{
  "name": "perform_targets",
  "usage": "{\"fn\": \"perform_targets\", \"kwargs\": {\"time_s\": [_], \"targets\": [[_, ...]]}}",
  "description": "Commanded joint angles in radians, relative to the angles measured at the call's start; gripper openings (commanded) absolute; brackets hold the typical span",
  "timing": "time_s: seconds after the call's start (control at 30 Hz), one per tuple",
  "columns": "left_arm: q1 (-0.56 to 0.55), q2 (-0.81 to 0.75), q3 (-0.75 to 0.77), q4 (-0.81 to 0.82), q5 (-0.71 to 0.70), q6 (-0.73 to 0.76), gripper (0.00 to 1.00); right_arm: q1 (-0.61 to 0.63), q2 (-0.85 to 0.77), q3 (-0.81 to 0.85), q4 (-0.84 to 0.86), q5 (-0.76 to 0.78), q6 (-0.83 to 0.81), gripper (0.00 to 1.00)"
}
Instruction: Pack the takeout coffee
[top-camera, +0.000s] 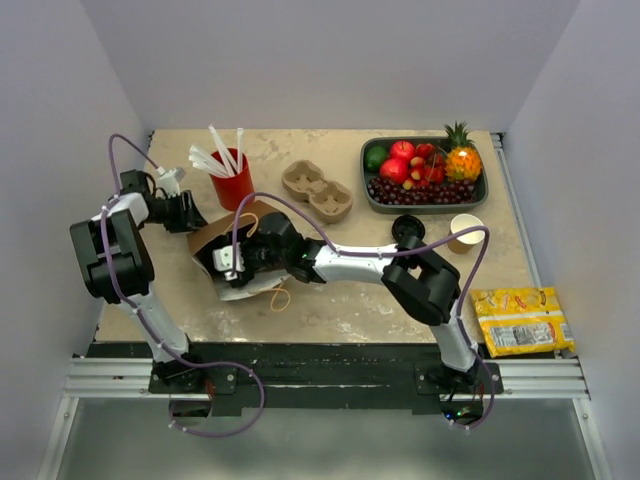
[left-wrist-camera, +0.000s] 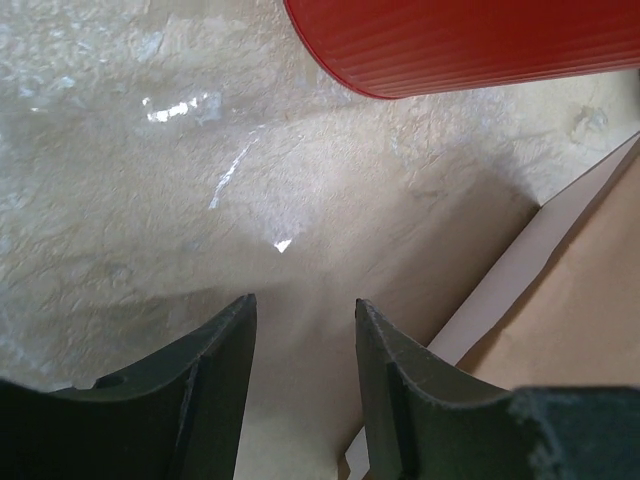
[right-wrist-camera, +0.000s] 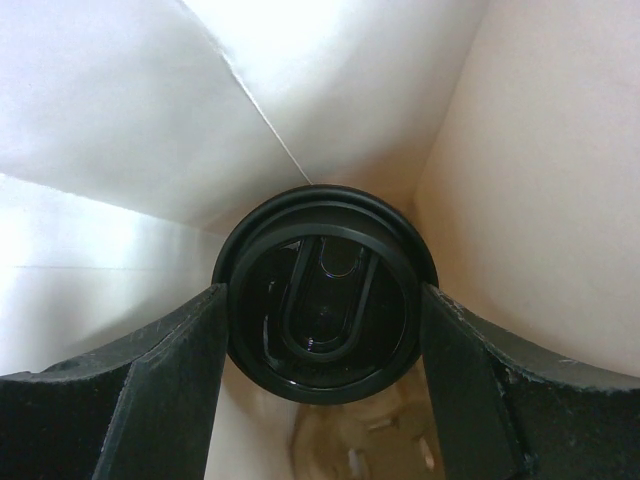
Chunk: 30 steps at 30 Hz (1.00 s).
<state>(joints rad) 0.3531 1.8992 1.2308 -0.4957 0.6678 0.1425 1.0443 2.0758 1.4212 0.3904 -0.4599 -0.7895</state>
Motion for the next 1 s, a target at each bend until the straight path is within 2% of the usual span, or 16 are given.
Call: {"fn": "perform_targets", "kwargs": {"time_s": [0.0,0.23,0.43,0.77,0.97], "targets": [[-0.006,0.050,0.022,-0.092,0.119,0.067,0.48,-0.003,0.052,0.062,0.047,0.047,0.019,0.00],[-0.005,0.113,0.055,-0.227,0.210,0.196,0.46,0.013,0.096,0.096,0.021,0.110,0.013,0.00],[-0.002,0.107,0.050,-0.224,0.187,0.206,0.44,0.019,0.112,0.143,-0.060,0.211,-0.019,0.00],[0.024,0.041,0.067,-0.181,0.131,0.157,0.44,0.017,0.095,0.318,-0.419,0.293,-0.091,0.00],[0.024,-0.002,0.015,-0.165,0.162,0.158,0.45,0.013,0.090,0.328,-0.499,0.331,-0.094,0.00]]}}
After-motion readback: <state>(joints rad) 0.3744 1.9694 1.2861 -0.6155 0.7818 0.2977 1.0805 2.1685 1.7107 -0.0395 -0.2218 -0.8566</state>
